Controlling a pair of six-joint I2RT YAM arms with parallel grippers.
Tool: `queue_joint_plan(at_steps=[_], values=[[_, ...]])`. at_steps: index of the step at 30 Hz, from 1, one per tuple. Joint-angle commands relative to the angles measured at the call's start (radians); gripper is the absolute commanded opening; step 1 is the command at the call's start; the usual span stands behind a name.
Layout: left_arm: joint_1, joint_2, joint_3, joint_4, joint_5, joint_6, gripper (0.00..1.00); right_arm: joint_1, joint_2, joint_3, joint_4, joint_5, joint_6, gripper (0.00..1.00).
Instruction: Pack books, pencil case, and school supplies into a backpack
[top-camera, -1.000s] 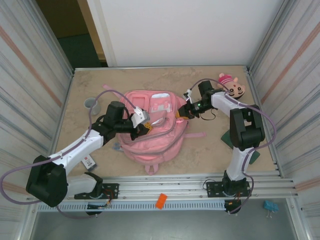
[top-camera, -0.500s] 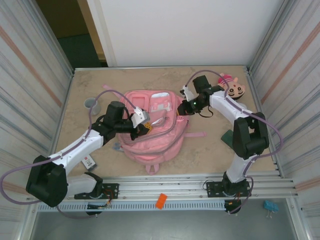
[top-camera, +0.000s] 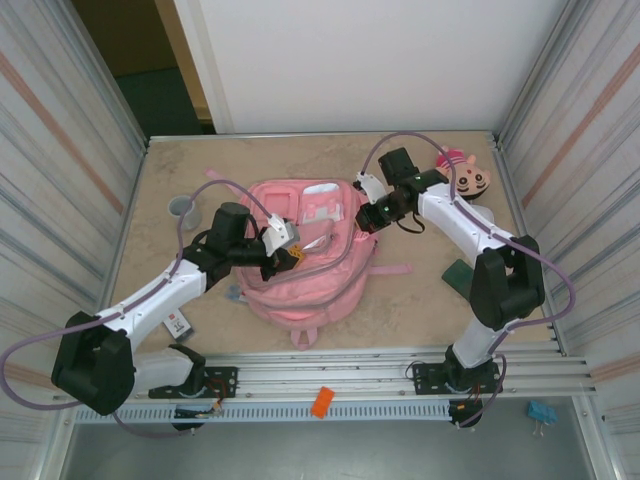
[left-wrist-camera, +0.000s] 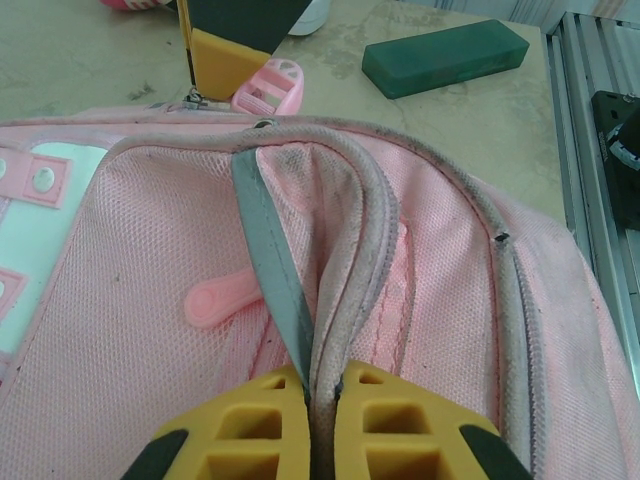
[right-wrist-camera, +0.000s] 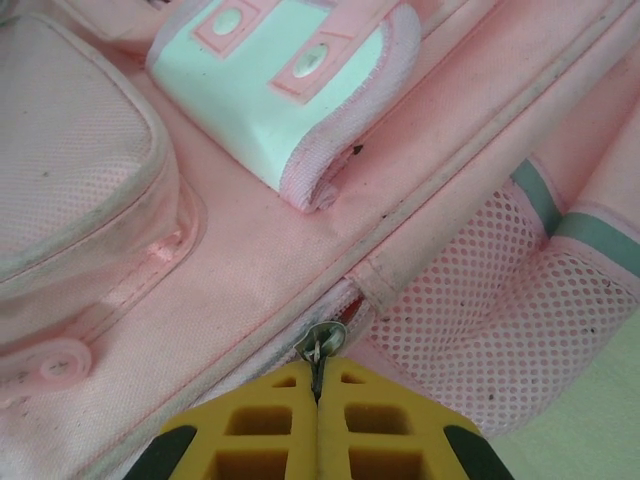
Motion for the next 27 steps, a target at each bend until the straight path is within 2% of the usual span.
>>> queue_joint_plan(at_steps=[1, 6, 15, 23, 27], values=[[0.013, -0.031, 0.001, 0.04, -0.008, 0.007, 0.03, 0.018, -0.053, 0.065, -0.127, -0.082, -0.047, 0.0], [0.011, -0.026, 0.002, 0.062, -0.09, -0.023, 0.02, 0.02, -0.036, 0.105, -0.229, -0.176, -0.039, 0.0], [-0.032, 0.005, 0.022, 0.104, -0.194, -0.046, 0.02, 0.064, -0.06, 0.072, -0.273, -0.151, 0.019, 0.0], [-0.043, 0.019, 0.019, 0.153, -0.203, -0.083, 0.02, 0.078, -0.075, 0.051, -0.295, -0.184, 0.06, 0.0], [-0.044, 0.013, 0.006, 0.189, -0.183, -0.101, 0.02, 0.076, -0.123, -0.023, -0.223, -0.17, 0.099, 0.0]])
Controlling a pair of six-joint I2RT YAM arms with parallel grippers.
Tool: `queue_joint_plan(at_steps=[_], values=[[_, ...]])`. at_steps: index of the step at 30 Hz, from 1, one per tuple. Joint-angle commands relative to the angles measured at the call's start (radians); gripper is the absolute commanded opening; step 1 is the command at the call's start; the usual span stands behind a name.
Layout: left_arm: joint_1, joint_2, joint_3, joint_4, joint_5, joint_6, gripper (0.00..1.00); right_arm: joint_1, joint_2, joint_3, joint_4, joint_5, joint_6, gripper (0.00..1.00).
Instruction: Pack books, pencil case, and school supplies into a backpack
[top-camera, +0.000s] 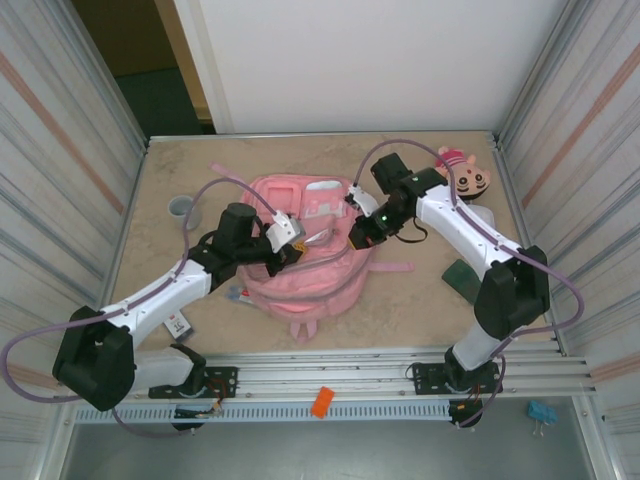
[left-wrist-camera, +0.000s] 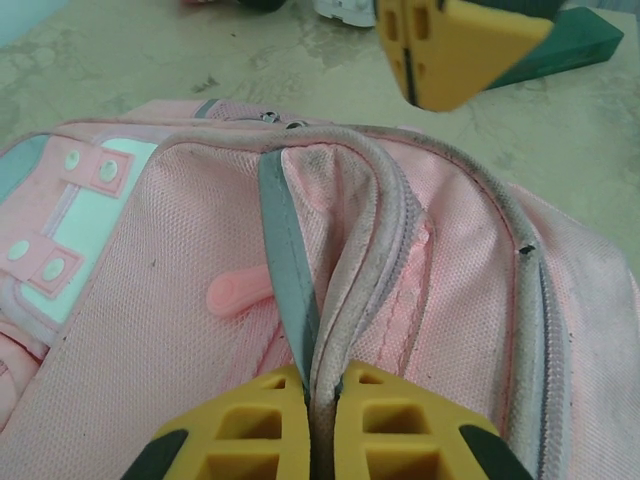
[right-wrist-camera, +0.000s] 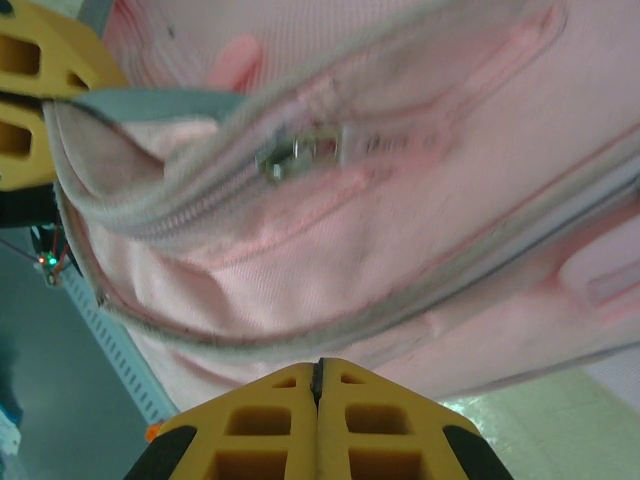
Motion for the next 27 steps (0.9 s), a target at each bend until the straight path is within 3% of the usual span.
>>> queue_joint_plan(at_steps=[1, 6, 9, 13, 21, 27], values=[[0.006, -0.012, 0.001, 0.11, 0.01, -0.037, 0.02, -0.01, -0.075, -0.069, 0.05, 0.011, 0.059, 0.03], [0.007, -0.027, -0.003, 0.07, 0.103, 0.016, 0.05, -0.128, -0.129, -0.158, 0.228, -0.034, 0.119, 0.44], [0.014, -0.035, -0.005, 0.042, 0.16, 0.045, 0.06, -0.21, -0.098, -0.168, 0.317, -0.129, 0.15, 0.61], [0.031, -0.036, -0.003, 0.021, 0.19, 0.059, 0.07, -0.24, 0.011, -0.108, 0.336, -0.246, 0.161, 0.82], [0.04, -0.035, -0.001, 0.02, 0.208, 0.066, 0.07, -0.233, 0.206, -0.006, 0.394, -0.304, 0.17, 0.88], [0.048, -0.033, -0.001, 0.025, 0.206, 0.061, 0.07, -0.21, 0.293, 0.029, 0.386, -0.391, 0.144, 0.85]])
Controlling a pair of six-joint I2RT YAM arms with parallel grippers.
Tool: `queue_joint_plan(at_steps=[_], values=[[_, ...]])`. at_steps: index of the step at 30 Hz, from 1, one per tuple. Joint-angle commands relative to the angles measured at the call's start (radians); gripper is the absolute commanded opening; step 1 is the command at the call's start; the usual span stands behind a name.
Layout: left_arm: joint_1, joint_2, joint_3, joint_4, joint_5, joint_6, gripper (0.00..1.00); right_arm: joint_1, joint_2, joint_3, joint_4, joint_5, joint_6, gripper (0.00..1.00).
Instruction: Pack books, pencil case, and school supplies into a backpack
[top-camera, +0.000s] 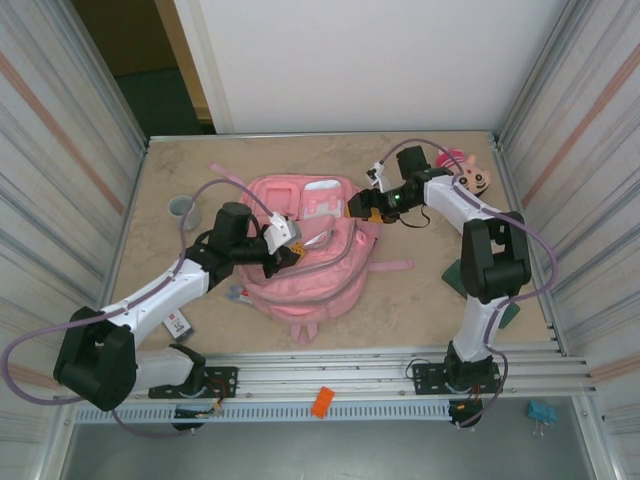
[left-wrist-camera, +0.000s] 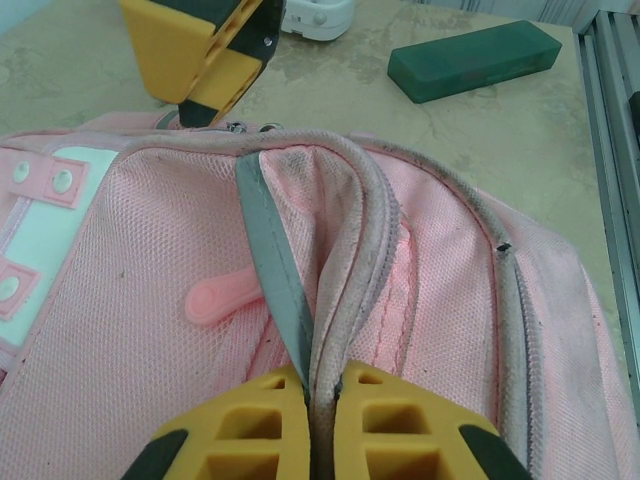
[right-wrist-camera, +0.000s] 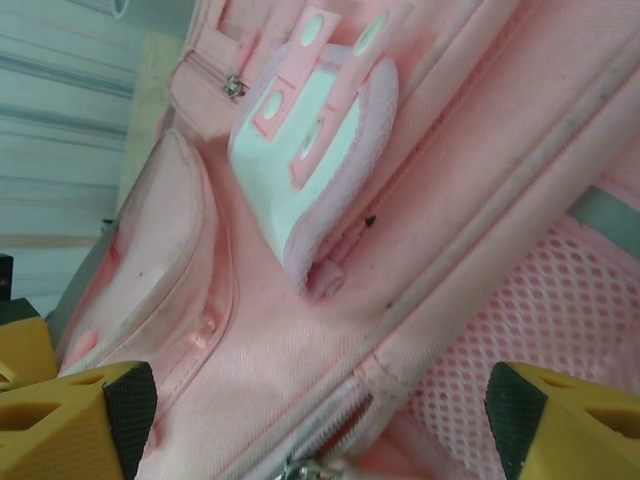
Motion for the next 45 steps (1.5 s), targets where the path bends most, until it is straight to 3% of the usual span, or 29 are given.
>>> queue_joint_plan(at_steps=[1, 5, 9, 14, 23, 25, 28, 30, 36, 45], values=[[0.009, -0.033, 0.009, 0.039, 0.072, 0.009, 0.07, 0.032, 0.038, 0.039, -0.033, -0.086, -0.031, 0.85], [0.013, -0.029, 0.011, 0.046, 0.069, 0.003, 0.07, 0.084, 0.077, 0.088, -0.199, -0.084, -0.164, 0.79], [0.014, -0.03, 0.013, 0.045, 0.069, 0.004, 0.07, 0.089, 0.078, 0.096, -0.292, -0.075, -0.201, 0.64], [0.015, -0.033, 0.011, 0.044, 0.067, 0.004, 0.07, 0.069, 0.032, 0.078, -0.315, -0.077, -0.206, 0.47], [0.015, -0.045, 0.006, 0.037, 0.059, 0.004, 0.08, 0.055, -0.001, 0.084, -0.34, -0.045, -0.185, 0.25], [0.015, -0.049, 0.005, 0.036, 0.057, 0.003, 0.07, 0.055, -0.007, 0.081, -0.343, -0.048, -0.179, 0.25], [0.015, -0.056, 0.002, 0.034, 0.052, 0.003, 0.07, 0.055, -0.016, 0.074, -0.345, -0.063, -0.184, 0.38], [0.014, -0.059, -0.002, 0.036, 0.054, 0.002, 0.07, 0.056, -0.015, 0.066, -0.346, -0.062, -0.188, 0.41], [0.015, -0.068, -0.005, 0.032, 0.027, 0.004, 0.07, 0.055, -0.006, 0.087, -0.398, -0.074, -0.191, 0.37], [0.015, -0.079, -0.013, 0.025, -0.009, 0.015, 0.07, 0.055, -0.004, 0.108, -0.535, -0.112, -0.25, 0.41]])
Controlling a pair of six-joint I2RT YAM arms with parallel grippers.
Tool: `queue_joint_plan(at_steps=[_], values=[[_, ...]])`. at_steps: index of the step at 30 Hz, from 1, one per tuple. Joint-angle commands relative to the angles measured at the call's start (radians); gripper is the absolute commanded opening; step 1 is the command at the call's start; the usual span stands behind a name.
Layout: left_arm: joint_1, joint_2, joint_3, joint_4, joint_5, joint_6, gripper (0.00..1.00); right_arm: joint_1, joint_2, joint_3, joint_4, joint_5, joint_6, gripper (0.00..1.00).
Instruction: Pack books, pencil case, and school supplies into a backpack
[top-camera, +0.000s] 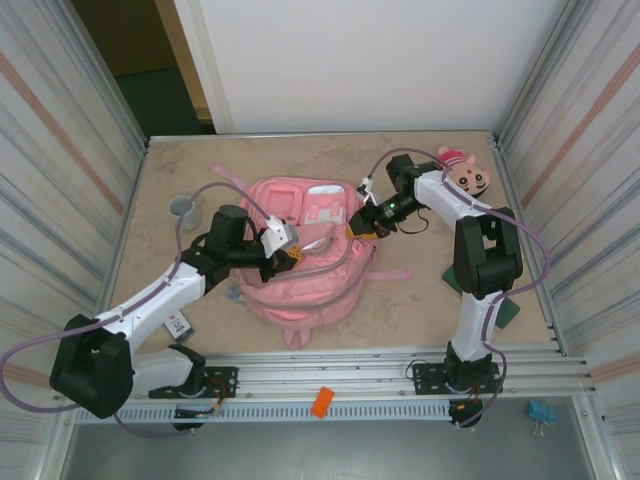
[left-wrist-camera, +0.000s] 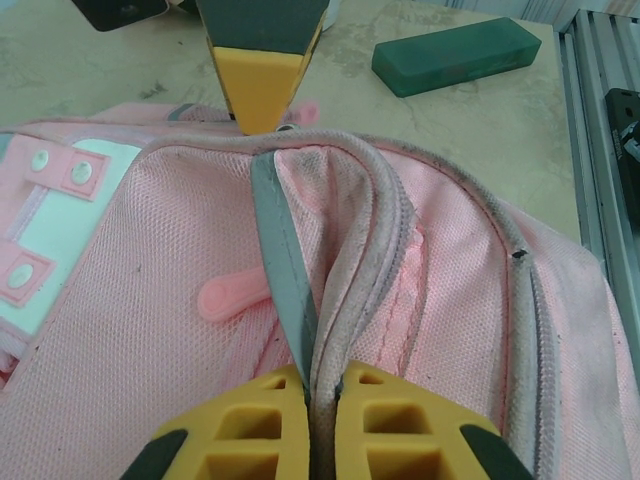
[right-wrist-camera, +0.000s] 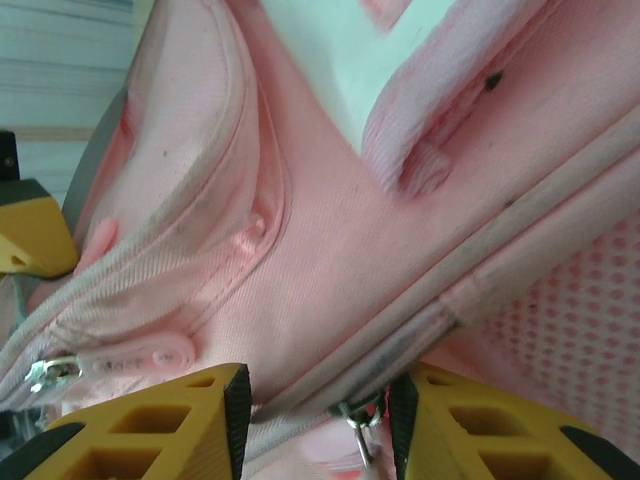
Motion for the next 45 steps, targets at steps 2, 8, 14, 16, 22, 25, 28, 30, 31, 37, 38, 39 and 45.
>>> queue_joint_plan(at_steps=[2, 8, 14, 16, 22, 25, 28, 30, 31, 37, 38, 39, 45], values=[[0.005, -0.037, 0.003, 0.07, -0.029, 0.008, 0.07, 0.007, -0.047, 0.018, -0.148, -0.083, -0.05, 0.41], [0.005, -0.033, 0.005, 0.077, -0.024, 0.005, 0.07, 0.006, -0.054, 0.002, -0.116, -0.035, -0.018, 0.32], [0.004, -0.039, 0.006, 0.076, -0.026, 0.001, 0.07, -0.001, -0.057, 0.004, -0.098, -0.007, 0.007, 0.22], [0.005, -0.042, 0.003, 0.076, -0.026, 0.0, 0.07, -0.007, -0.069, -0.004, -0.087, 0.007, 0.013, 0.16], [0.004, -0.043, 0.0, 0.087, -0.087, -0.032, 0.06, -0.026, -0.112, -0.03, -0.059, 0.022, 0.042, 0.06], [0.004, -0.048, -0.011, 0.106, -0.126, -0.05, 0.06, -0.026, -0.139, -0.046, -0.037, 0.022, 0.061, 0.0], [0.003, -0.052, -0.019, 0.153, -0.171, -0.107, 0.06, -0.02, -0.169, -0.07, 0.003, 0.011, 0.093, 0.0], [-0.003, -0.052, -0.019, 0.174, -0.191, -0.144, 0.06, -0.007, -0.19, -0.083, 0.023, 0.016, 0.115, 0.0], [-0.007, -0.049, -0.017, 0.184, -0.208, -0.157, 0.06, 0.001, -0.204, -0.092, 0.033, 0.024, 0.128, 0.0], [-0.061, -0.025, 0.006, 0.203, -0.36, -0.211, 0.04, 0.064, -0.292, -0.149, 0.094, 0.057, 0.208, 0.0], [-0.067, -0.021, 0.01, 0.204, -0.383, -0.219, 0.04, 0.073, -0.308, -0.158, 0.102, 0.064, 0.221, 0.0], [-0.07, -0.016, 0.016, 0.201, -0.404, -0.226, 0.04, 0.082, -0.321, -0.162, 0.108, 0.069, 0.233, 0.0], [-0.099, 0.013, 0.051, 0.182, -0.538, -0.266, 0.03, 0.131, -0.396, -0.202, 0.15, 0.101, 0.311, 0.0]])
